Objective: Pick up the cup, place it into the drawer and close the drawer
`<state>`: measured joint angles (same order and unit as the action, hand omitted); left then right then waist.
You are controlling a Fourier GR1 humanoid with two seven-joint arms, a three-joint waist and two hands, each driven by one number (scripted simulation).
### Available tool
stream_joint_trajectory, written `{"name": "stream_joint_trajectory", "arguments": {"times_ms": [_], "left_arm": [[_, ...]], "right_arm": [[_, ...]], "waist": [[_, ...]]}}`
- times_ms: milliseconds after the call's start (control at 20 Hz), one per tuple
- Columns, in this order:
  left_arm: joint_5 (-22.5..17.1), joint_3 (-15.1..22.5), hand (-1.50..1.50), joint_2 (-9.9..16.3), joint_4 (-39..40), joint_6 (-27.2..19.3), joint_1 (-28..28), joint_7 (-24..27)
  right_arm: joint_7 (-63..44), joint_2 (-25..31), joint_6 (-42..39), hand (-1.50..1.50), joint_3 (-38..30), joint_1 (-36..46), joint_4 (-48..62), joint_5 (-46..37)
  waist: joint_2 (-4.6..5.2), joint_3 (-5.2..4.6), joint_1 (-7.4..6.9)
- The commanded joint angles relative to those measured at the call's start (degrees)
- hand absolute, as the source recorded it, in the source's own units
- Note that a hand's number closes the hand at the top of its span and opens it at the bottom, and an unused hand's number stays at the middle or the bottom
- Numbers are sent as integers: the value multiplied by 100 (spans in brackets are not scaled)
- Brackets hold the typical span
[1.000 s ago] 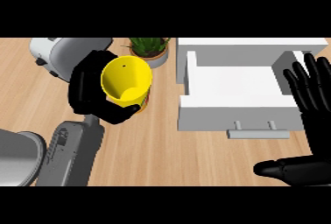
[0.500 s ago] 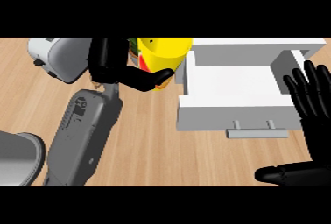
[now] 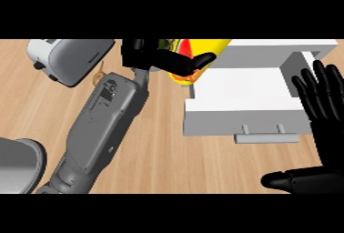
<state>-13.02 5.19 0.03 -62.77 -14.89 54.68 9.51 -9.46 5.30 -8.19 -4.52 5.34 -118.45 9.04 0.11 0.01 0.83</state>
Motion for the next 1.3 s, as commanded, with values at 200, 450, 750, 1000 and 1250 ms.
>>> {"name": "stream_joint_trajectory", "arguments": {"times_ms": [200,450,750,1000,1250], "left_arm": [[-561,349,150,-3,1594,-584,1102,363],[-847,554,150,-3,2259,-650,1305,776],[-1683,1428,150,-3,2946,-983,1519,1023],[-1814,1711,150,-3,3692,-877,2017,1068],[-2089,2293,150,-3,3735,-858,1837,1226]], "right_arm": [[-70,186,-193,-150,-308,-123,-127,387],[202,288,-392,-150,-505,-107,216,544],[192,211,-307,-150,-186,92,280,189],[41,94,-123,-150,-100,343,225,180],[87,83,-151,-150,-32,237,257,84]], "waist": [[17,2,114],[25,3,114],[46,3,233],[106,5,388],[86,5,359]]}}
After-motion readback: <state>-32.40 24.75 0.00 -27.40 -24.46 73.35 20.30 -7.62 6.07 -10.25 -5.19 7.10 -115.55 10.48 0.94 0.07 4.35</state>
